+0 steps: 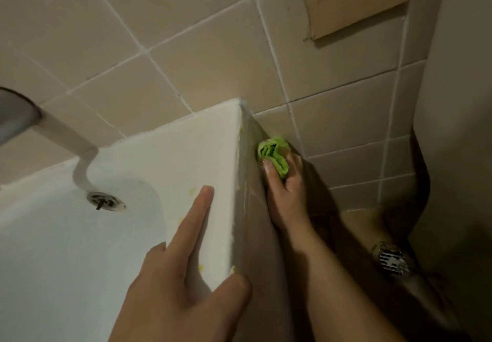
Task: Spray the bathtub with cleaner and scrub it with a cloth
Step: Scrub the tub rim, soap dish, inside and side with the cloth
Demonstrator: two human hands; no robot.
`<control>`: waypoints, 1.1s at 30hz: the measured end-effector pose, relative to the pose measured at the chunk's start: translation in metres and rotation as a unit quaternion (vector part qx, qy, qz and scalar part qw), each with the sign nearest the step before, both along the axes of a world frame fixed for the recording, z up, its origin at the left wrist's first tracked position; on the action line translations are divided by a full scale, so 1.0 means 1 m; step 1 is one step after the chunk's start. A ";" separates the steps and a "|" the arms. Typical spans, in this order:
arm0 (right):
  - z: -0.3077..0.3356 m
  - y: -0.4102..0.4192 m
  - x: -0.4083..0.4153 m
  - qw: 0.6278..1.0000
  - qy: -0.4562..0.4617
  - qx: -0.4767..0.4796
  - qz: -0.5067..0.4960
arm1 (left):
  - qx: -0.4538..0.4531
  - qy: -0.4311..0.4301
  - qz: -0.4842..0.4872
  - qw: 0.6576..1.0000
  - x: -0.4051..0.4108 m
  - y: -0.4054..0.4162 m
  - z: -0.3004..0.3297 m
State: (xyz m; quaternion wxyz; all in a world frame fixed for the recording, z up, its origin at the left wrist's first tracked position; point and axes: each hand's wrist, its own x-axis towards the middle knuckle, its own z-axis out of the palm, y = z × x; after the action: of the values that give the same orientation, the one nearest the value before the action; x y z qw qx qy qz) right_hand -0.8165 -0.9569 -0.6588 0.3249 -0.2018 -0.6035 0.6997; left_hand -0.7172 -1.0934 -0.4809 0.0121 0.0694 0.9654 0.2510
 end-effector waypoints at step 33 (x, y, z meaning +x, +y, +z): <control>0.150 -0.120 0.331 0.950 -0.215 0.057 0.221 | -0.098 -0.121 0.067 0.985 0.280 -0.106 0.028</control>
State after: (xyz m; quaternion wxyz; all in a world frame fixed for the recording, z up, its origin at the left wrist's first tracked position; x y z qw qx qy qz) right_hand -0.4853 -1.0771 -0.5089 0.0357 -0.1904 -0.7272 0.6585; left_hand -0.4374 -1.1997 -0.4528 0.1186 -0.0279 0.9793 0.1616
